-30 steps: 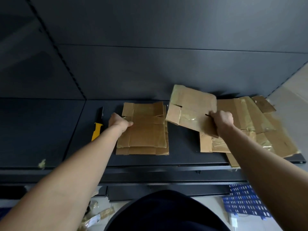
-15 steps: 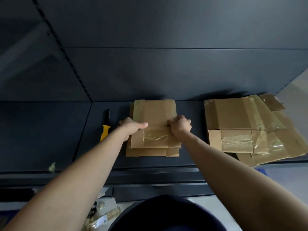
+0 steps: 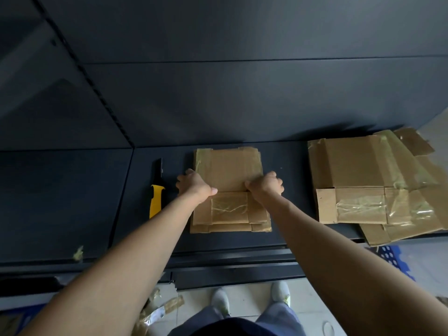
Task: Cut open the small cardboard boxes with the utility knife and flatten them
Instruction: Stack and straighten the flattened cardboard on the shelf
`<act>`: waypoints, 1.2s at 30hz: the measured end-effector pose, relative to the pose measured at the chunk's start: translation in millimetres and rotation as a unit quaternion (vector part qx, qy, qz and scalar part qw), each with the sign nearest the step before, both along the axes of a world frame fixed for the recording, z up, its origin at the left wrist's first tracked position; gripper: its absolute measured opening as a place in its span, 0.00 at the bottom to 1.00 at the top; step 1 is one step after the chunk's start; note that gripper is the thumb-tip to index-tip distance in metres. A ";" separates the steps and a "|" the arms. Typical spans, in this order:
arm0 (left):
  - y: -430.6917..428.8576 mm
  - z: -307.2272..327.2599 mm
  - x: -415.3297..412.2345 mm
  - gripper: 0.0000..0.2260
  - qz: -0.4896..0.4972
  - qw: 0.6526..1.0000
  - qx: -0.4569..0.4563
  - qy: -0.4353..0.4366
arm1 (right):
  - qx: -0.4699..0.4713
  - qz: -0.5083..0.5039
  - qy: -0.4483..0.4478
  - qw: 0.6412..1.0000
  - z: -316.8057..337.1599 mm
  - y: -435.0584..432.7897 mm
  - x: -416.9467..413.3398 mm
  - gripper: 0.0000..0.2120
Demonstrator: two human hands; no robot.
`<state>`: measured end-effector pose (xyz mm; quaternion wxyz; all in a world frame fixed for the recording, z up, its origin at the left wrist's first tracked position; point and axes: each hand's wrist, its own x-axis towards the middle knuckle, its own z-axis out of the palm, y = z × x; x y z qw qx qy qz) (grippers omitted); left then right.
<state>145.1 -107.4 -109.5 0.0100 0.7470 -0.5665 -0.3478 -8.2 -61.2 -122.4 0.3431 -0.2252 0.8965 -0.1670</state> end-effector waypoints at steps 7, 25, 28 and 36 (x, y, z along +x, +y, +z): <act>-2.9 0.9 6.8 0.42 0.021 0.998 0.020 0.059 | -0.042 -0.025 -0.086 0.995 7.8 6.2 -8.4 0.27; 33.7 10.3 -3.5 0.39 0.121 0.965 0.015 0.234 | -0.139 -0.011 -0.181 0.973 23.8 35.0 -24.3 0.25; 43.3 10.8 -8.4 0.42 0.139 0.962 -0.023 0.233 | -0.172 0.024 -0.169 0.970 30.2 36.3 -29.7 0.24; 51.3 5.3 -44.6 0.35 0.151 0.973 -0.047 0.169 | -0.171 0.091 -0.004 0.981 48.0 58.0 -78.9 0.21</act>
